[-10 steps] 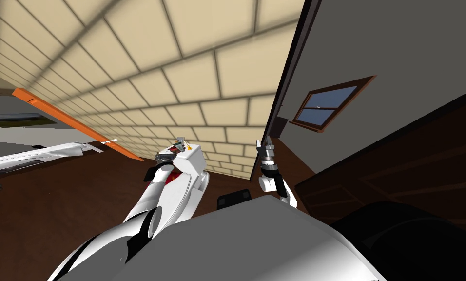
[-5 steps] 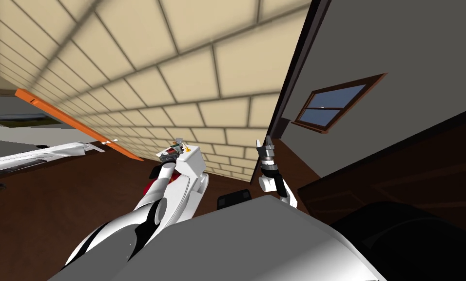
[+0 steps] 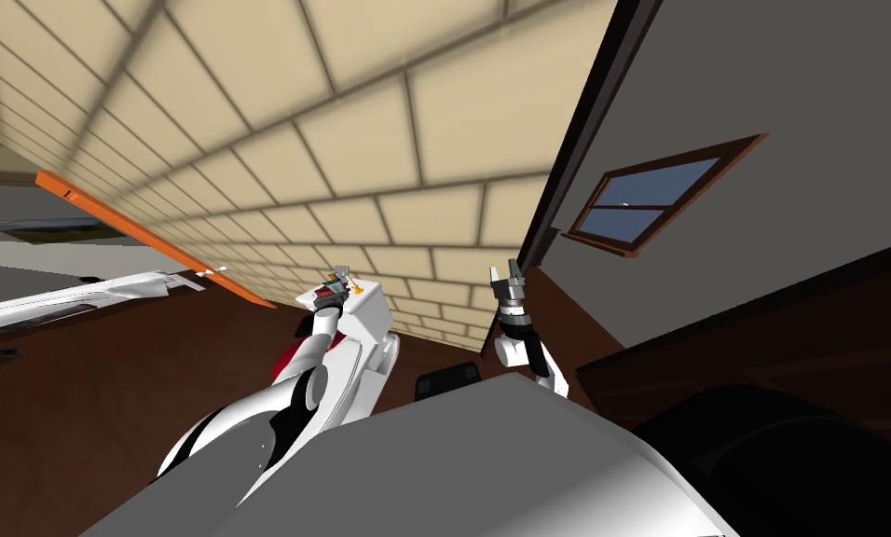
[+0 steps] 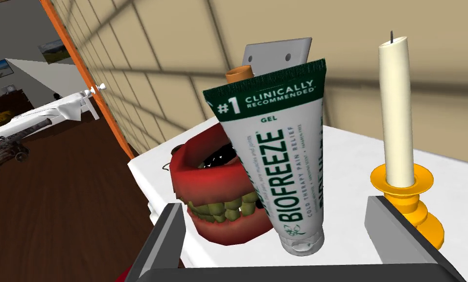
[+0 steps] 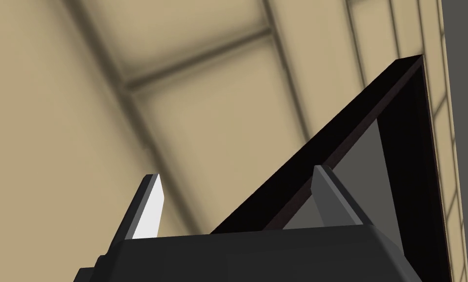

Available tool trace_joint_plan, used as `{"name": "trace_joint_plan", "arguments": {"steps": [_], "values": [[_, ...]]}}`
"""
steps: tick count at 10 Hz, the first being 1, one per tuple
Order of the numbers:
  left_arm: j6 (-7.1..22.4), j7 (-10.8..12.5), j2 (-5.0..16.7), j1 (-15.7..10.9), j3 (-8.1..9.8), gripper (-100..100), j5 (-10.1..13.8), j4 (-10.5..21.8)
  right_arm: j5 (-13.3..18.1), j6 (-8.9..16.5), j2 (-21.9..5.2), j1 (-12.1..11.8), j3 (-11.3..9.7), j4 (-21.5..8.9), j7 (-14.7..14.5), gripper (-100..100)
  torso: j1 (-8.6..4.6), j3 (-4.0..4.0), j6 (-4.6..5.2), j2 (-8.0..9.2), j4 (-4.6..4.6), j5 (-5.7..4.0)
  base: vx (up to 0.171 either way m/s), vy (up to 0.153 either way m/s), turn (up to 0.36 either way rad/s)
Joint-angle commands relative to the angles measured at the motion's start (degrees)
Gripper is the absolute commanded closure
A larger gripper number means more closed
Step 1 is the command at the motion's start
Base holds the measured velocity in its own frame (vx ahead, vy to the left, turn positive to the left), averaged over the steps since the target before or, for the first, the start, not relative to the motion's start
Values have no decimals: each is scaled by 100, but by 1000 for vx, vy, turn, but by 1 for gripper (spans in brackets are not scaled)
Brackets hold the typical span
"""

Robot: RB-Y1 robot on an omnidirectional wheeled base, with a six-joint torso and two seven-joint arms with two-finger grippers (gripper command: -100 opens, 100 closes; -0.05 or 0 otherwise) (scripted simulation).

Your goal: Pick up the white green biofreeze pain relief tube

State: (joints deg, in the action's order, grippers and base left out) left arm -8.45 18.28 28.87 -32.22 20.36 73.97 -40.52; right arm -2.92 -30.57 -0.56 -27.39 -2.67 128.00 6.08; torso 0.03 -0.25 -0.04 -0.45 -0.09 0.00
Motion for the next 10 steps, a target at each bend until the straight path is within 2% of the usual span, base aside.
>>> {"name": "trace_joint_plan", "arguments": {"steps": [1,4,5,6,7,8,9,10], "values": [[17,201,22,-147,-49,-100,129,264,0,0,0,0,0,0,0,0,0,0,0,0,0,0,129,12,29],[31,286,14,-260,-22,-100,234,433,0,0,0,0,0,0,0,0,13,4,-2,8,1,3,73,27,19],[61,184,-14,-237,40,-100,242,377,0,0,0,1,0,0,0,0,10,12,-2,24,4,3,9,7,0],[56,203,-11,-239,34,0,242,383,0,0,0,1,0,0,0,0,6,19,-2,35,6,2,0,0,0],[-35,116,-298,-405,191,-100,-14,409,0,0,0,2,0,0,0,0,5,20,-1,37,6,3,-2,66,159],[-35,15,-325,-405,250,-100,-14,409,0,0,0,1,1,0,0,0,24,21,-4,39,6,6,5,76,81],[-35,116,-325,-405,191,-100,-14,409,0,0,-1,1,0,0,0,0,31,20,-1,36,6,8,6,42,-14],[-126,31,-532,-570,348,-100,-270,436,0,0,0,2,0,0,0,0,22,19,-1,36,6,7,0,84,146]]}}
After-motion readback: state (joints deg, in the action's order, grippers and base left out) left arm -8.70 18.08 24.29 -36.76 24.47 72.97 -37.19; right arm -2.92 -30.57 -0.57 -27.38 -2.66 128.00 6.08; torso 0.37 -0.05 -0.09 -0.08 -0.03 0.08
